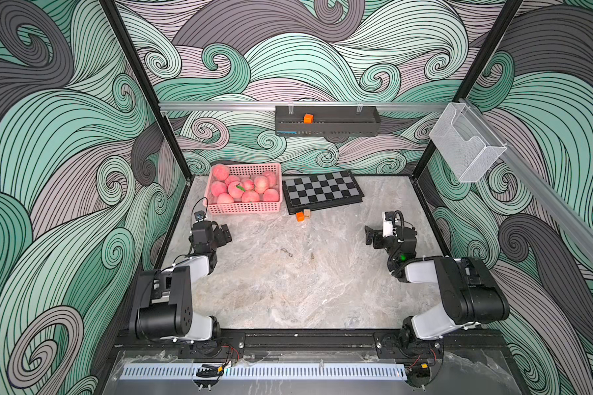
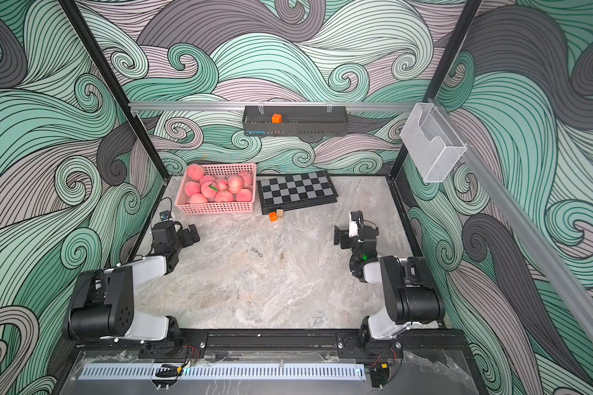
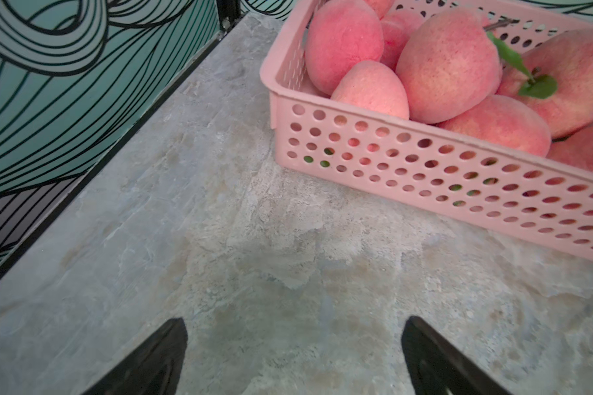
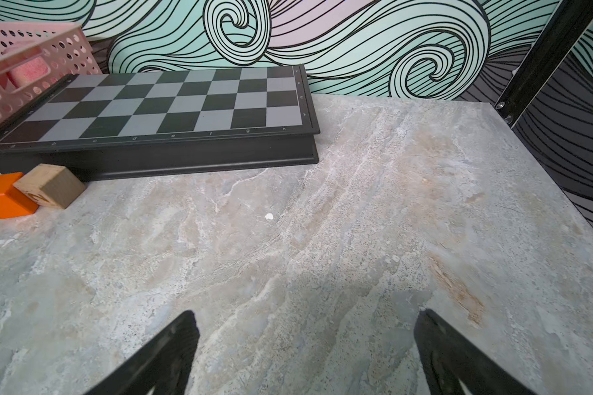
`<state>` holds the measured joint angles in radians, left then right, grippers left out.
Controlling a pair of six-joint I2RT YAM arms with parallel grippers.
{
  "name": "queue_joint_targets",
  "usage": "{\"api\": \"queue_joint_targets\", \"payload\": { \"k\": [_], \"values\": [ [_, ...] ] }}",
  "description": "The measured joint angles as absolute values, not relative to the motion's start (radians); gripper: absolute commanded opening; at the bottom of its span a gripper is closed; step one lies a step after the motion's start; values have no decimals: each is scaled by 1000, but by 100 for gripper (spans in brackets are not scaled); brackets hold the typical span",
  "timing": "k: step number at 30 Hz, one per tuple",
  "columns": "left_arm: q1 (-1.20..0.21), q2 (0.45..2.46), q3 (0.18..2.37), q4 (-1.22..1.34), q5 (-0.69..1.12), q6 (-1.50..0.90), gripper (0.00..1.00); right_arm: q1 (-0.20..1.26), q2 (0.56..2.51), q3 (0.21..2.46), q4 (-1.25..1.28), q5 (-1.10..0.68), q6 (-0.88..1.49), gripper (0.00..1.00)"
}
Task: Put the peaches into the basket
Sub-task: Reset both arms
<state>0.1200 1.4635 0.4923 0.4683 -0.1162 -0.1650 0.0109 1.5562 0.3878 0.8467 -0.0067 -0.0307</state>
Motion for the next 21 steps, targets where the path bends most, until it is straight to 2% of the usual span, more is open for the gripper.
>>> {"api": "queue_joint_targets", "payload": {
  "k": [6,21],
  "values": [
    [81,1523,449,607,-98,-102,99,11,1556,388,851,-10,-30,99],
    [38,1523,448,652,-168,-72,99,14,1556,388,850,-15,-36,99]
  ]
}}
